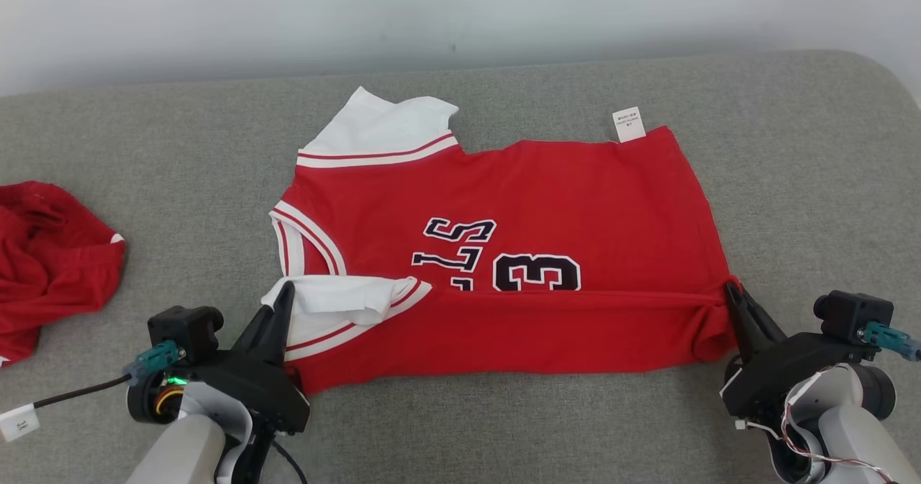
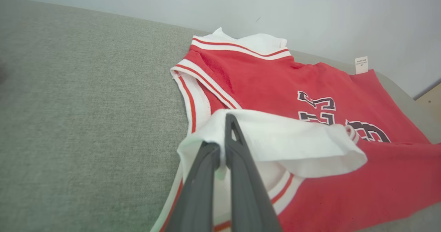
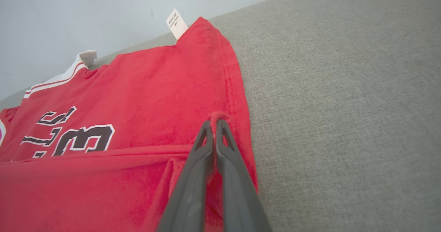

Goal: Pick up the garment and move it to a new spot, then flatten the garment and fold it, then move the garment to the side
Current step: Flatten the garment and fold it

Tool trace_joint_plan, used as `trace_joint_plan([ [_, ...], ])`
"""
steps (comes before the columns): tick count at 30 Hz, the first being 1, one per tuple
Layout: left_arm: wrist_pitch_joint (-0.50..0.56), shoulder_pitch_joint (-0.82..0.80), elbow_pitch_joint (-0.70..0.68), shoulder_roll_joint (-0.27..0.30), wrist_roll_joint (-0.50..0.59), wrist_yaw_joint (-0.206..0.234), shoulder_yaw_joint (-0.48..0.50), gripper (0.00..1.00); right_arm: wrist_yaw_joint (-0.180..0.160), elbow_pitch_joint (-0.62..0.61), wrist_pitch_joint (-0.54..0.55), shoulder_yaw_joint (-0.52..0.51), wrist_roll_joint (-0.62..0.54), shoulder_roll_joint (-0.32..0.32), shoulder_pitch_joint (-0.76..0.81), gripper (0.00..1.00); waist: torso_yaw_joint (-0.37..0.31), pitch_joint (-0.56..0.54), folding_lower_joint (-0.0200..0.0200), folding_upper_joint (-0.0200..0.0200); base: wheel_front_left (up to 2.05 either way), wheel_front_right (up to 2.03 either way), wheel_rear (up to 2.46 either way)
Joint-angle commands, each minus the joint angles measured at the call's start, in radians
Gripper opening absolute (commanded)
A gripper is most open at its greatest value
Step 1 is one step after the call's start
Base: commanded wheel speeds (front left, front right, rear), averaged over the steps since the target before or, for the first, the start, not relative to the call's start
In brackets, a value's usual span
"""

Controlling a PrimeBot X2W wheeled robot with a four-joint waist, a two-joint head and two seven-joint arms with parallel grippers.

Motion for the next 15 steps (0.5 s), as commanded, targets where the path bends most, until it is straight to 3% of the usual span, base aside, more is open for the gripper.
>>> trace_joint_plan([
  [1,-0.018,-0.022,0.017,-0.001,0.007,-0.007,-0.005,0.18,0.001,0.012,-0.019,0.009,-0.007,0.000,-0.017,0.76,0.001,0.000,-0.0001,-0.0001,0.00,0.00,0.00],
  [2,-0.030,-0.029,0.029,-0.004,0.008,-0.004,-0.007,0.73,0.001,0.021,-0.031,0.013,-0.003,0.001,-0.022,1.00,0.001,-0.002,-0.0001,-0.0001,0.00,0.00,0.00],
  [3,-0.038,-0.033,0.039,-0.006,0.007,-0.005,-0.011,1.00,0.001,0.032,-0.042,0.016,-0.001,-0.001,-0.025,1.00,0.002,-0.004,-0.0001,-0.0001,0.00,0.00,0.00],
  [15,-0.076,0.095,-0.042,-0.005,0.011,0.000,0.073,1.00,0.001,0.006,-0.113,0.058,-0.008,-0.047,0.068,1.00,0.003,-0.041,-0.0001,-0.0001,0.00,0.00,0.00],
])
